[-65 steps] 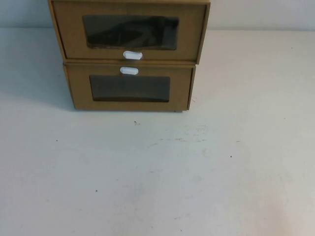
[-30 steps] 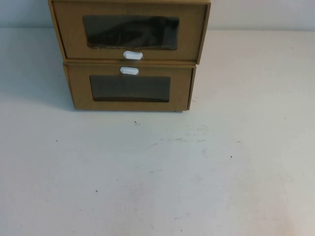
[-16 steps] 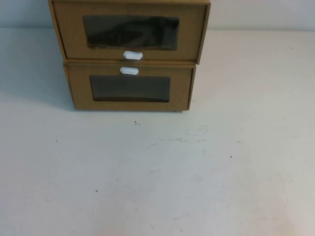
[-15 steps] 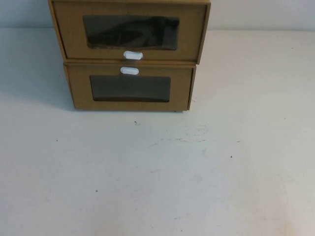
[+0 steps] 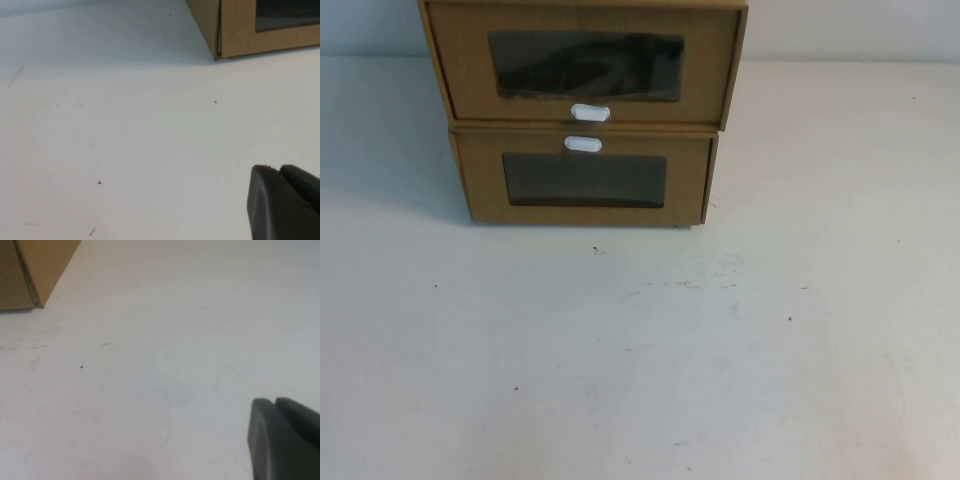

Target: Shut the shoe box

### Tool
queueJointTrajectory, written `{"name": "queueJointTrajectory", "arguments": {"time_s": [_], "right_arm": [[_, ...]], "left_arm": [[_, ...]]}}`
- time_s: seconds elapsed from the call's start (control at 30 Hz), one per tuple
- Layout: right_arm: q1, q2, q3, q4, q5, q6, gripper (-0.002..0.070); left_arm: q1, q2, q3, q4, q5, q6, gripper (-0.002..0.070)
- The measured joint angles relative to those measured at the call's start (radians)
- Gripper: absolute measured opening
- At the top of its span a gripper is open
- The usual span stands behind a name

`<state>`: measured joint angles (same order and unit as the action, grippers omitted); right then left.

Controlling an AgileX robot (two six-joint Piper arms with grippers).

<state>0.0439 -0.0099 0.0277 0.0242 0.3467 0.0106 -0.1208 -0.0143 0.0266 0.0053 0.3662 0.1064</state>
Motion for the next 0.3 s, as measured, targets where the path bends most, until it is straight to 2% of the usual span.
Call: {"name": "queueJointTrajectory", "arguments": {"time_s": [0.3], "right_arm": [[0.000,0.000,0.000,0.000,0.000,0.000,-0.0012]], "left_arm": [[0.000,0.000,0.000,0.002,0.000,-0.004,-0.0002]]}}
